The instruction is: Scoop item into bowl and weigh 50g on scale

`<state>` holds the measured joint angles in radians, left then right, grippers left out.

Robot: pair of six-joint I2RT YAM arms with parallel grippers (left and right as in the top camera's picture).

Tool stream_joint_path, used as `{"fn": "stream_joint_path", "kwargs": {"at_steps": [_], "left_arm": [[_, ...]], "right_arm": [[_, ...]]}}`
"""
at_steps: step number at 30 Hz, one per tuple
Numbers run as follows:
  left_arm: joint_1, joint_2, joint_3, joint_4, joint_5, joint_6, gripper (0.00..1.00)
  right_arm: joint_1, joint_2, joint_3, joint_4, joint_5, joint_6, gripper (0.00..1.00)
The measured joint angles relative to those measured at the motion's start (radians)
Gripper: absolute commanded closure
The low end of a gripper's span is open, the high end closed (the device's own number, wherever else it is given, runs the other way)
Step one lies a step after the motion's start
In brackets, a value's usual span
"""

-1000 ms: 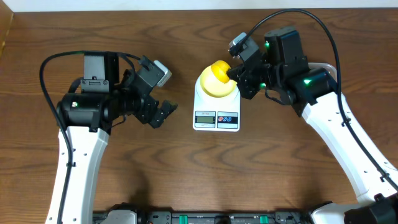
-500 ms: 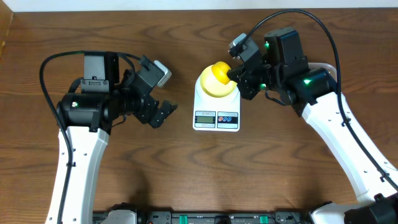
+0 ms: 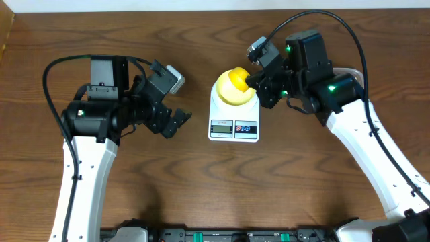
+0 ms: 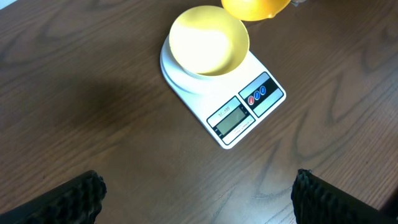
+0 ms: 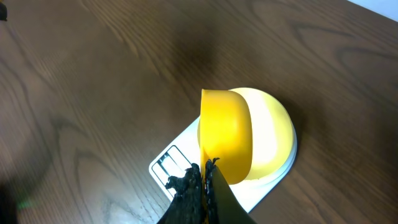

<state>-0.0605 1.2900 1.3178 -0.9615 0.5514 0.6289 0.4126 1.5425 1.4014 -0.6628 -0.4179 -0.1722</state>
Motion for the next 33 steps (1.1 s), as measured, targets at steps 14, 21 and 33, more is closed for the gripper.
{"fn": "stream_joint_path", "kwargs": {"at_steps": [14,21,33], "left_arm": [[0.000,0.000,0.000,0.000,0.000,0.000,0.02],[0.000,0.000,0.000,0.000,0.000,0.000,0.02],[0.000,0.000,0.000,0.000,0.000,0.000,0.02]], "right_arm": [[0.000,0.000,0.000,-0.021,0.000,0.000,0.99],[0.000,0.000,0.000,-0.026,0.000,0.000,0.99],[0.000,0.000,0.000,-0.028,0.000,0.000,0.99]]}}
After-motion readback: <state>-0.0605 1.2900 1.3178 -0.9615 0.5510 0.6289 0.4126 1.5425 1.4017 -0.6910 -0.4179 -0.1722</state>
